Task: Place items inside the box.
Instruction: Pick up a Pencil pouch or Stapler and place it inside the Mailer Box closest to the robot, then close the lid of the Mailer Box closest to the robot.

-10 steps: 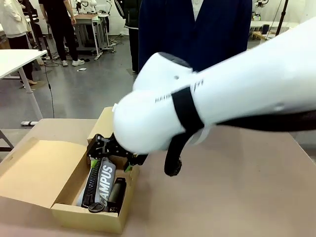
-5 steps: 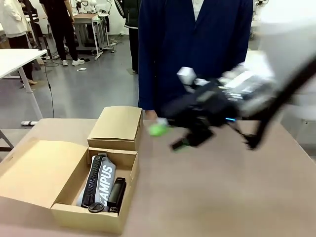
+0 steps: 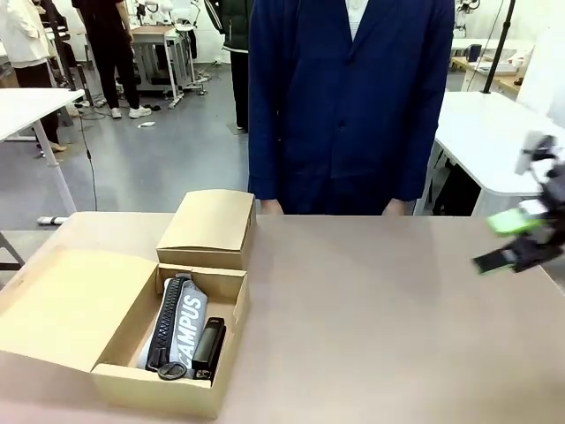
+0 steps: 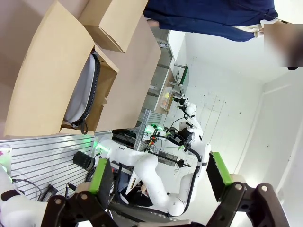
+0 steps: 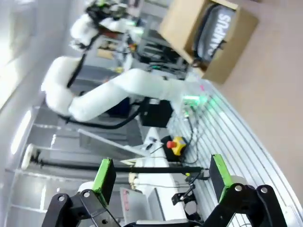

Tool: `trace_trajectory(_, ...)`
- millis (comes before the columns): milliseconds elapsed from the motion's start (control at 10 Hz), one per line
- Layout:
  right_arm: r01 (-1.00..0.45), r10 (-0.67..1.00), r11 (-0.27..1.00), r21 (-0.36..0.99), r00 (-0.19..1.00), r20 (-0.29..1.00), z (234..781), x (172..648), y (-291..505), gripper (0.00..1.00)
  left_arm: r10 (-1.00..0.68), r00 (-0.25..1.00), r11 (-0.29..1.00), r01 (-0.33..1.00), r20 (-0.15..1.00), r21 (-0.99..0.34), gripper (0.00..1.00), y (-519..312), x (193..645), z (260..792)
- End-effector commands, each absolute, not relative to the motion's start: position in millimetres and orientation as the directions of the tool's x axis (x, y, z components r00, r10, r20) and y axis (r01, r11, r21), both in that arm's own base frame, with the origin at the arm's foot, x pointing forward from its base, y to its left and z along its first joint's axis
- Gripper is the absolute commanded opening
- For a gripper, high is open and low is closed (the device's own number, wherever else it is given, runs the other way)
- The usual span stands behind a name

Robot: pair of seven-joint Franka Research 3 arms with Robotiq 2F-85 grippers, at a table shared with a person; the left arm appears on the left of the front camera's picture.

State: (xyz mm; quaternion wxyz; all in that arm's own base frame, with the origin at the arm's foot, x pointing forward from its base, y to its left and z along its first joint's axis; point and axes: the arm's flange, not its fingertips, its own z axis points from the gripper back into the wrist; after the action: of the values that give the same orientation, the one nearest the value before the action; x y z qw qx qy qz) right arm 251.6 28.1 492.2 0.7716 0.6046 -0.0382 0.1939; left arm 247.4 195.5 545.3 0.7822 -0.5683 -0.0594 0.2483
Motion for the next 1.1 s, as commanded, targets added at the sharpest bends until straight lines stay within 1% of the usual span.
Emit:
trace_trajectory(0, -0.310, 0.247, 0.136, 0.941, 0.930, 0.271, 444, 215, -7, 1.00, 0.445, 0.877, 0.241, -0.314, -0.182, -0.919, 1.00, 196, 244, 546)
trace_trajectory(100, -0.307, 0.251, 0.174, 0.936, 0.933, 0.259, 429, 196, -28, 1.00, 0.445, 0.877, 0.241, -0.314, -0.182, -0.919, 1.00, 196, 244, 546)
trace_trajectory(200, -0.365, 0.174, 0.135, 0.921, 0.924, 0.341, 415, 180, -33, 1.00, 0.445, 0.877, 0.241, -0.314, -0.182, -0.919, 1.00, 196, 244, 546)
trace_trajectory(300, -0.306, 0.142, 0.250, 0.919, 0.950, 0.278, 402, 185, -11, 1.00, 0.445, 0.877, 0.241, -0.314, -0.182, -0.919, 1.00, 196, 244, 546)
trace_trajectory(400, -0.309, 0.207, 0.139, 0.941, 0.938, 0.277, 461, 227, -49, 1.00, 0.445, 0.877, 0.241, -0.314, -0.182, -0.919, 1.00, 196, 244, 546)
trace_trajectory(1000, -0.309, 0.207, 0.139, 0.941, 0.938, 0.277, 461, 227, -49, 1.00, 0.445, 0.877, 0.241, -0.314, -0.182, -0.919, 1.00, 196, 244, 546)
